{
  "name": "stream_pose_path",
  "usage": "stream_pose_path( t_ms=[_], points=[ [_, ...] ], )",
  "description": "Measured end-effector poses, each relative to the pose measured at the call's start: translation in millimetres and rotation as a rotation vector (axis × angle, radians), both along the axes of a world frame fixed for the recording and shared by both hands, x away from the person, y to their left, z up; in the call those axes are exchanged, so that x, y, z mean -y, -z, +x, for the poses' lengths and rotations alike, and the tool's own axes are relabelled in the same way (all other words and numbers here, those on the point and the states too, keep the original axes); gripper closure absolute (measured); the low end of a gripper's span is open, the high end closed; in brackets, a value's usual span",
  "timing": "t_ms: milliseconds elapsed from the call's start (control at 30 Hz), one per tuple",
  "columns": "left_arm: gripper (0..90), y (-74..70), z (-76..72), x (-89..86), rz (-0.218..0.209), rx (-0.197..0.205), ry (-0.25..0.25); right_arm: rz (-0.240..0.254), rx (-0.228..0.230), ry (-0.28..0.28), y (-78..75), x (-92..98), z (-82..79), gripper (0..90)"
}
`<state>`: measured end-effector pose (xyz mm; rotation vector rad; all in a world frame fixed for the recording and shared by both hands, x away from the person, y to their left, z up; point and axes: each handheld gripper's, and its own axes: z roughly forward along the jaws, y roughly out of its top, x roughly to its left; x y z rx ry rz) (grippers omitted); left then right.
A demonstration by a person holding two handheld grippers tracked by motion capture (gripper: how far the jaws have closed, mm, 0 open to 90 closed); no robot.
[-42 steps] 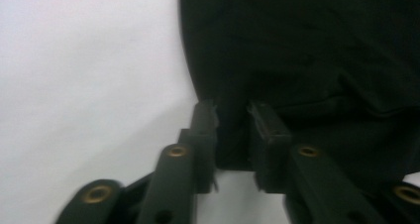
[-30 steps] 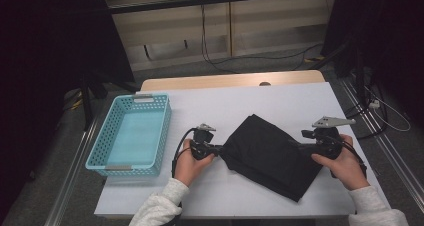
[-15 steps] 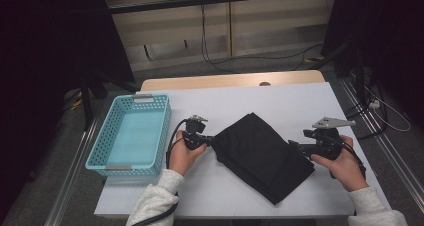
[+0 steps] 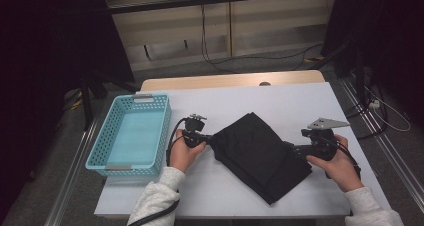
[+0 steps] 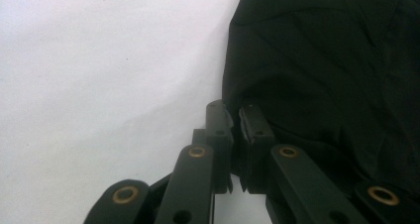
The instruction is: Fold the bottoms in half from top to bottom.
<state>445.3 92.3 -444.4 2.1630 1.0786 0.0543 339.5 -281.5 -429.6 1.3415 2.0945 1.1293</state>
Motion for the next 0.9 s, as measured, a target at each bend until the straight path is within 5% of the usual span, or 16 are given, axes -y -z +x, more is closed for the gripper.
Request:
stream_pose_path(
  t_ms=[900],
  points=[
    [84.7, -11.9, 13.0, -2.9, 0.017, 0.012, -0.032, 0.006, -0.008, -0.005, 3.5, -4.7, 5.0, 12.9]
  ],
)
